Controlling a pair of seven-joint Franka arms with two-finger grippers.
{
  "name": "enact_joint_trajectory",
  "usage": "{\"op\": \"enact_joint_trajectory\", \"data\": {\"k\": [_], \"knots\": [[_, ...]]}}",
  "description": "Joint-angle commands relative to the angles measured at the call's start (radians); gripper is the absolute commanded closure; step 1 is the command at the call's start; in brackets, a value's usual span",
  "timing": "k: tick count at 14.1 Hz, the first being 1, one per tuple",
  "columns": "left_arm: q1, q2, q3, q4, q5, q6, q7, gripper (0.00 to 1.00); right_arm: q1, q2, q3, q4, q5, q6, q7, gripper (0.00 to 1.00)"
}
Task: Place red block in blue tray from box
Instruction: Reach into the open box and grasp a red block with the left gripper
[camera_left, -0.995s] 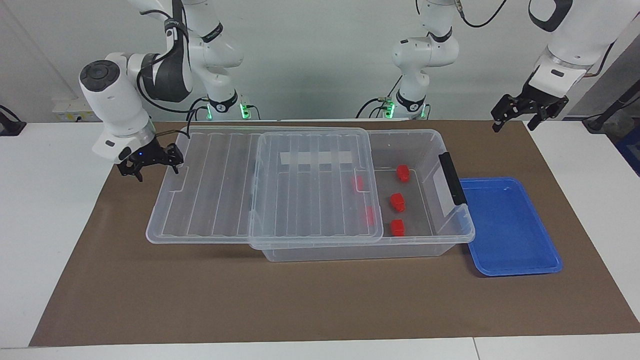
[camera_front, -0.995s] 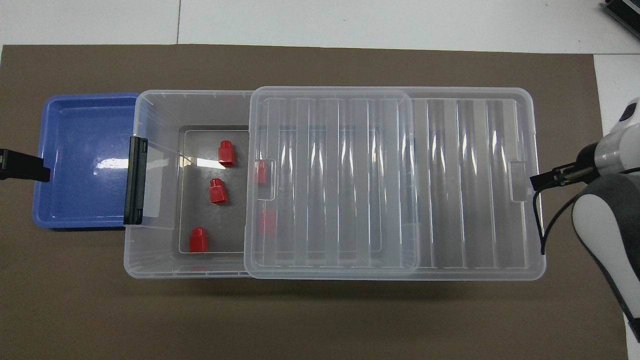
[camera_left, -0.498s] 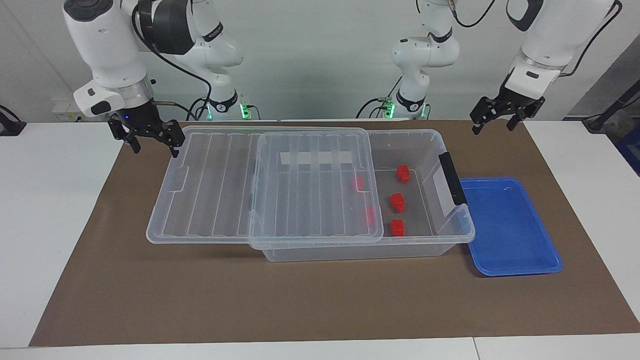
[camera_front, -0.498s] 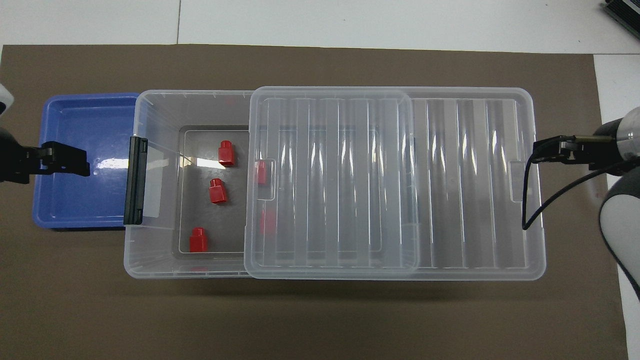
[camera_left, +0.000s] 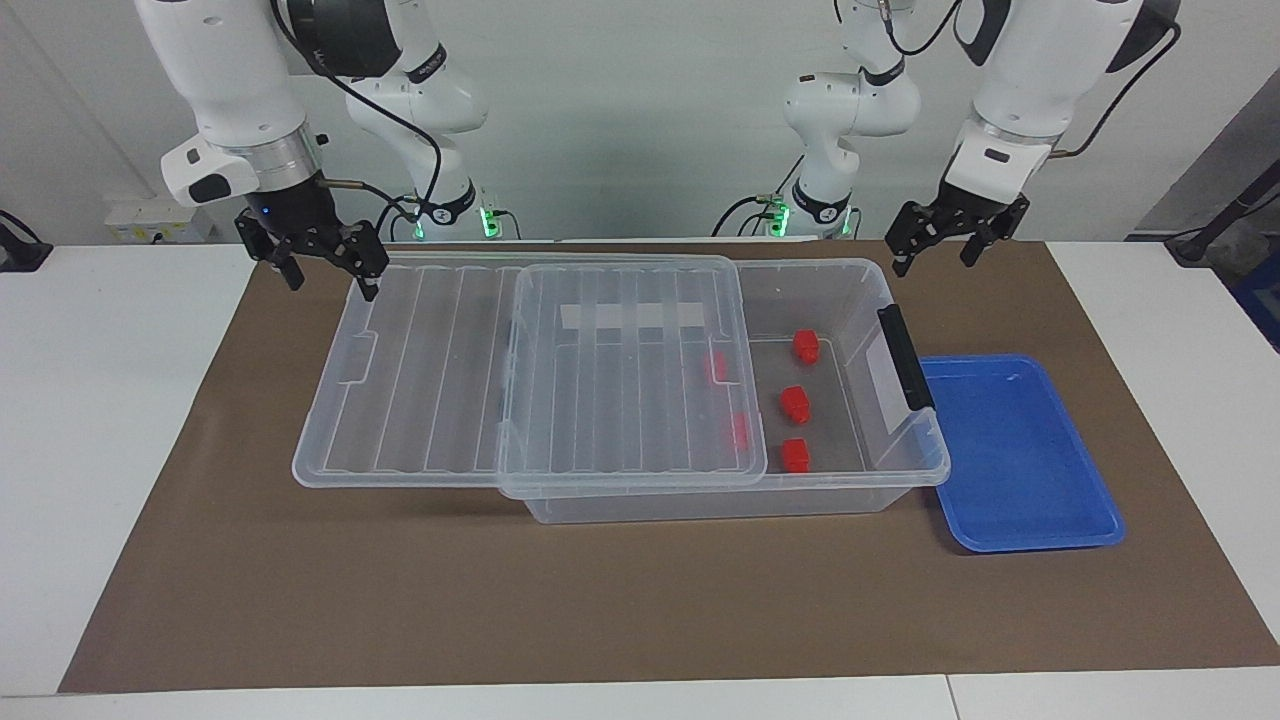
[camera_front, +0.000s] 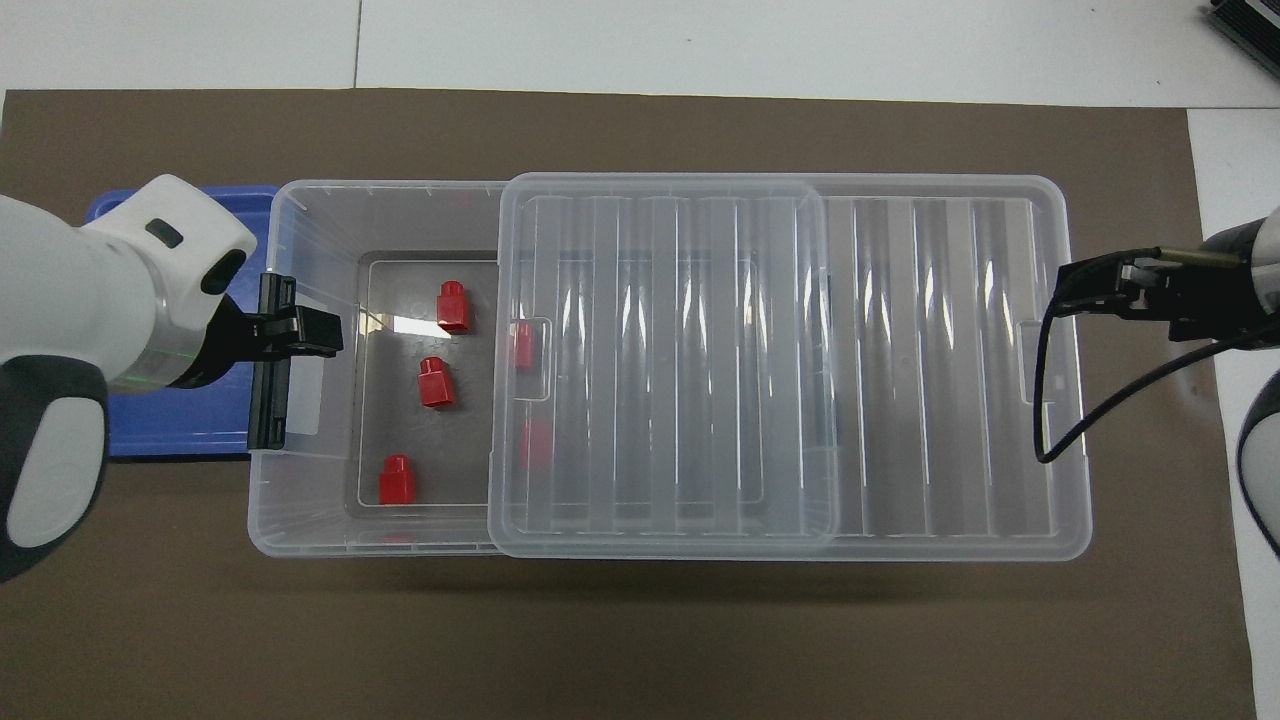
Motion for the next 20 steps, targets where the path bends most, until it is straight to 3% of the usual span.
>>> {"op": "enact_joint_trajectory", "data": {"k": [1,10,14,20], "knots": [[-0.052,-0.009,0.014,-0.102,-0.004,0.113,-0.024,0.00,-0.010,0.034,0.003,0.038,0.015,-0.034,0.009,0.00],[-0.090,0.100,0.014,-0.299,0.001,0.466,-0.066,0.00,-0.020,0.028,0.000,0.026,0.015,-0.028,0.008,0.00],[-0.109,0.224,0.017,-0.299,0.004,0.563,-0.076,0.03,-0.020,0.028,0.001,0.026,0.015,-0.028,0.008,0.00],[-0.107,0.248,0.017,-0.313,0.007,0.586,-0.076,0.17,-0.020,0.028,0.001,0.027,0.015,-0.028,0.008,0.00]]}}
